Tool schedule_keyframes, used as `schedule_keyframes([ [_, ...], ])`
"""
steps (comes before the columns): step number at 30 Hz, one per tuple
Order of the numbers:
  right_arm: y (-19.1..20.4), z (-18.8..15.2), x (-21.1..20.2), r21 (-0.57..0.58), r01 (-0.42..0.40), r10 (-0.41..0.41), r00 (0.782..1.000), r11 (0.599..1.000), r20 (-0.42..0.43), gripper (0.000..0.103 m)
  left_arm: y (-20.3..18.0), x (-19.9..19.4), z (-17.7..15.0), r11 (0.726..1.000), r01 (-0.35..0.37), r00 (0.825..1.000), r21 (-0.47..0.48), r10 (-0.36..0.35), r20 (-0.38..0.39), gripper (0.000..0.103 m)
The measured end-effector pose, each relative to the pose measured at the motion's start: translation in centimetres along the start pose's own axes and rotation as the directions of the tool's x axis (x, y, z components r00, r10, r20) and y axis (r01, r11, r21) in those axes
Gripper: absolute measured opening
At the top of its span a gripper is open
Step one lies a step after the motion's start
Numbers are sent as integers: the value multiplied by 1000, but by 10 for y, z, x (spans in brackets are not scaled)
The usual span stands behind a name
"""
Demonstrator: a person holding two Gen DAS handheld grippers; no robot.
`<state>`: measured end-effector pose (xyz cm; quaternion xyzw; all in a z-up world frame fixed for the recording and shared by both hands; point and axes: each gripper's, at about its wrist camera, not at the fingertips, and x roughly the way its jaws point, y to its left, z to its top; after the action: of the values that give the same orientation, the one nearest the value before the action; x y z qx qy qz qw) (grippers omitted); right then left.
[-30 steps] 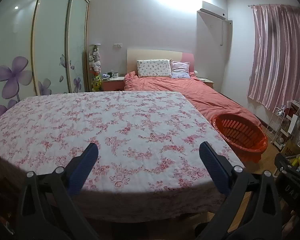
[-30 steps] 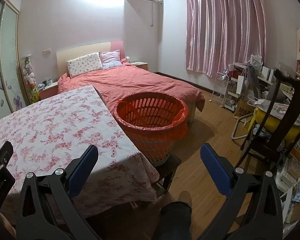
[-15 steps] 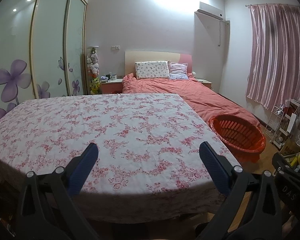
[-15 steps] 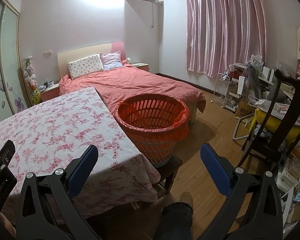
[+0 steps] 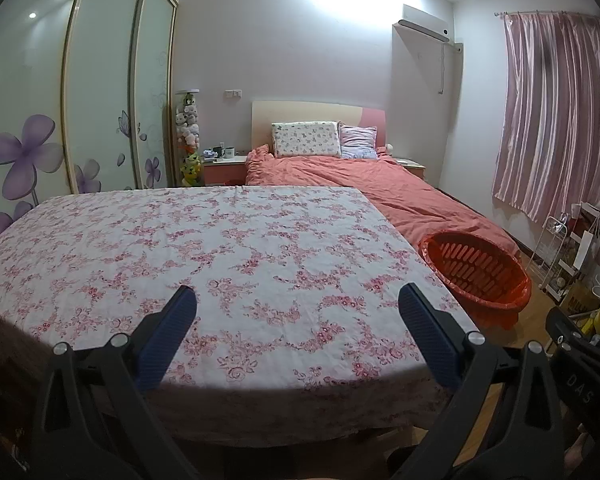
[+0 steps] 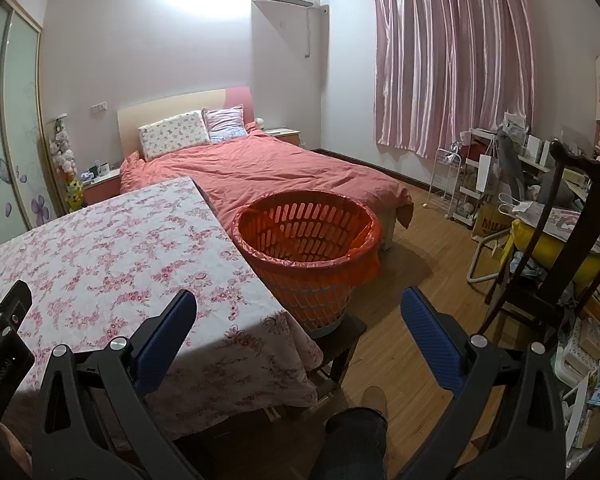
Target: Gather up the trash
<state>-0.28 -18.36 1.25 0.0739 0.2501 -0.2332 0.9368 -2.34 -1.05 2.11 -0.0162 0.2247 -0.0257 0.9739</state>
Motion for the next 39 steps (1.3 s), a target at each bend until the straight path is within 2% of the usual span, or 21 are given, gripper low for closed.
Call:
schedule_keyframes([
  [19, -1, -1, 0, 2, 1, -1, 1000, 1000, -1, 101, -9, 0, -2, 999, 23, 1000, 35, -23, -13, 99],
  [39, -1, 0, 0, 1, 1, -1, 1000, 1000, -1, 101, -9, 1, -4, 999, 23, 1000, 32, -22, -16, 99],
])
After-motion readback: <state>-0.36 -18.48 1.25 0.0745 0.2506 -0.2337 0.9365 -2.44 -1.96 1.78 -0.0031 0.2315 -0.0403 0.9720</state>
